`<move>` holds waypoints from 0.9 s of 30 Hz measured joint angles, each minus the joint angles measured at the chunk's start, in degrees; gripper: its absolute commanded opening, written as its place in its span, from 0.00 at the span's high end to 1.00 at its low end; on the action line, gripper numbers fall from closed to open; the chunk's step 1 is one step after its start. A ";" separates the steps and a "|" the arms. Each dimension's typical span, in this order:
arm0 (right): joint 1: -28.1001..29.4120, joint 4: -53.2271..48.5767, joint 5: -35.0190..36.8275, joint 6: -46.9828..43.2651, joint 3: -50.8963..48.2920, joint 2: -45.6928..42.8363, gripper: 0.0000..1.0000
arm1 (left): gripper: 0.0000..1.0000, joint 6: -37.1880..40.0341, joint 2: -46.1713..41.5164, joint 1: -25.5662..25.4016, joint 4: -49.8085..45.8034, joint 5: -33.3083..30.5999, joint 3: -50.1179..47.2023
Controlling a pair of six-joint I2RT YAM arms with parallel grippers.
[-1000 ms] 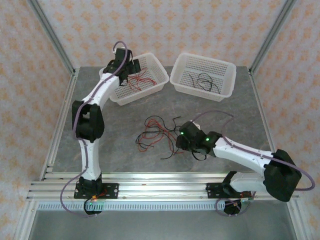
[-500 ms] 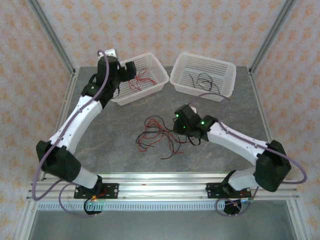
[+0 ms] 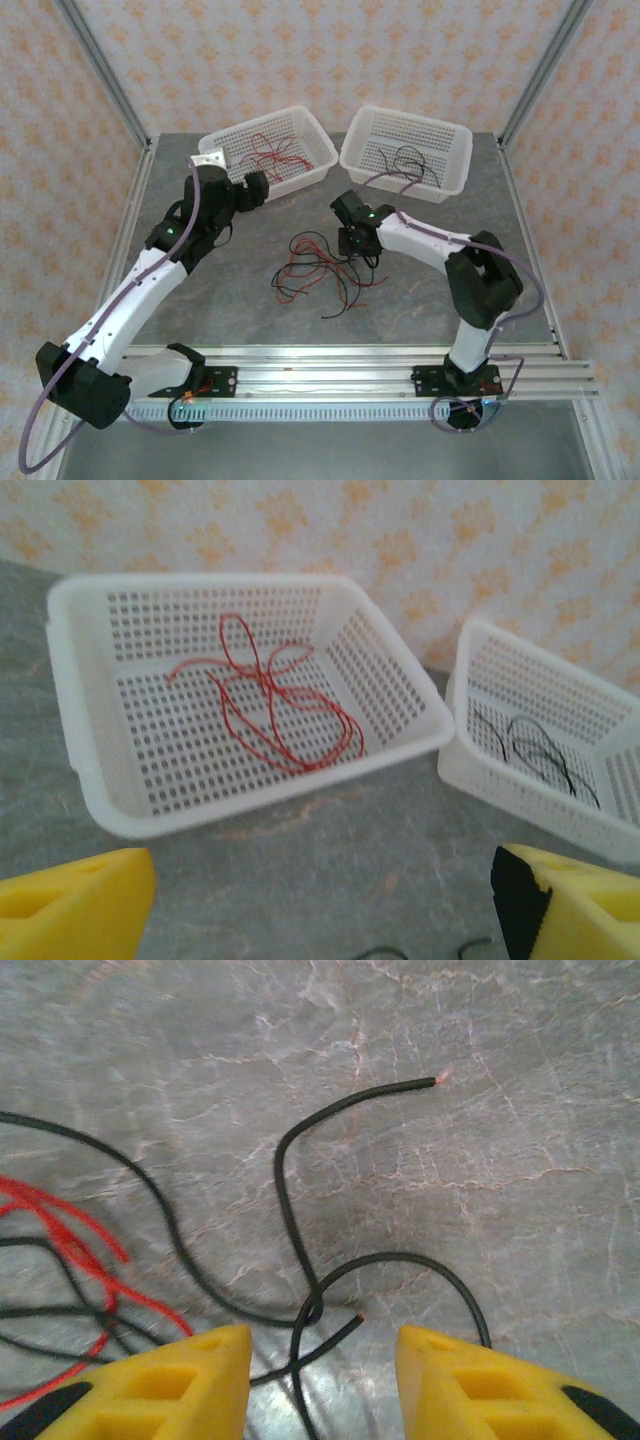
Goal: Untangle the cables
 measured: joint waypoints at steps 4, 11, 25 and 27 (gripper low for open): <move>-0.39 0.57 0.07 -0.70 0.68 3.76 0.66 | 0.12 -0.98 -0.31 -2.80 -0.39 -0.22 -3.04; -0.76 2.45 0.48 -1.14 0.96 6.62 0.83 | 0.13 -2.10 -0.92 -6.40 -1.36 -1.95 -4.42; -0.85 2.91 1.22 -1.05 2.16 -2.64 1.00 | 0.18 -4.13 -1.51 -14.64 0.22 -3.43 -8.68; -0.85 2.99 0.90 -1.07 2.10 -7.72 1.00 | 0.18 -4.09 -1.51 -15.89 1.92 -3.37 -10.34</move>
